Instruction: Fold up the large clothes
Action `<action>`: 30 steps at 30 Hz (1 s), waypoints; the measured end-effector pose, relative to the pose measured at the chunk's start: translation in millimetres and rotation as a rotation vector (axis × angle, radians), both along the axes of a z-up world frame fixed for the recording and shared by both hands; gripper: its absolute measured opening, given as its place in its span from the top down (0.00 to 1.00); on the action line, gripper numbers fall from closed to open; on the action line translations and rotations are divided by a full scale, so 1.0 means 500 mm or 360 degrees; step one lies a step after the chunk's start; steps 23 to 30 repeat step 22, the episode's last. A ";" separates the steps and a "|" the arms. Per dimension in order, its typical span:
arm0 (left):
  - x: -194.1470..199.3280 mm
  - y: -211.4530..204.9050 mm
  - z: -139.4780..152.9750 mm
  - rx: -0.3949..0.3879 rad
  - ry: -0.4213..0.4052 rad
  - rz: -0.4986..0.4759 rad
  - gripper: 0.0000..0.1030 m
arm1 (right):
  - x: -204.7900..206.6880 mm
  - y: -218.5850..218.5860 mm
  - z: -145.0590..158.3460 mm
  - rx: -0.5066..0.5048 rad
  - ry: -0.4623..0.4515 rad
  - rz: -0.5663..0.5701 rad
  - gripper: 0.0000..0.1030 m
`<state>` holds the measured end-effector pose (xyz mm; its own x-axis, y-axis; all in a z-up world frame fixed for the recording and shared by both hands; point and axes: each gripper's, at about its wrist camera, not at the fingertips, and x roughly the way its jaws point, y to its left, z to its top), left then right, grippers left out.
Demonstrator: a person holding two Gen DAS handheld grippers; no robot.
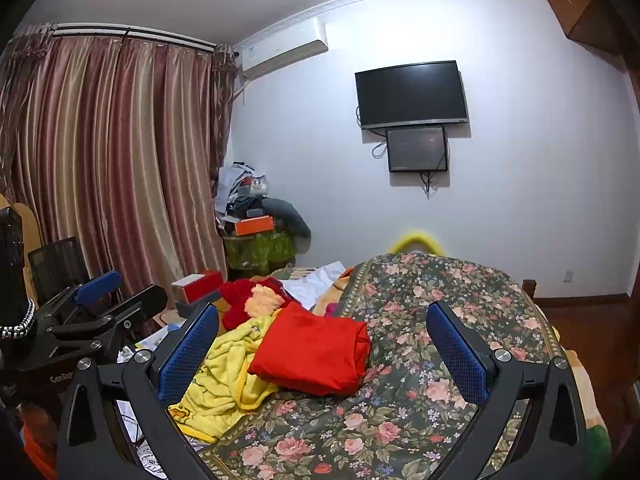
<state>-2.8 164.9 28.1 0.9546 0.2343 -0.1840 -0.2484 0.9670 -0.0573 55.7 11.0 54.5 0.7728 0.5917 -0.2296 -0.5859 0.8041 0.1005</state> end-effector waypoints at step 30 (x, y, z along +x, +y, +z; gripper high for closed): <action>0.010 -0.003 -0.010 -0.0017 0.0037 -0.0076 0.00 | 0.000 0.005 -0.001 0.0009 0.0013 -0.0025 0.00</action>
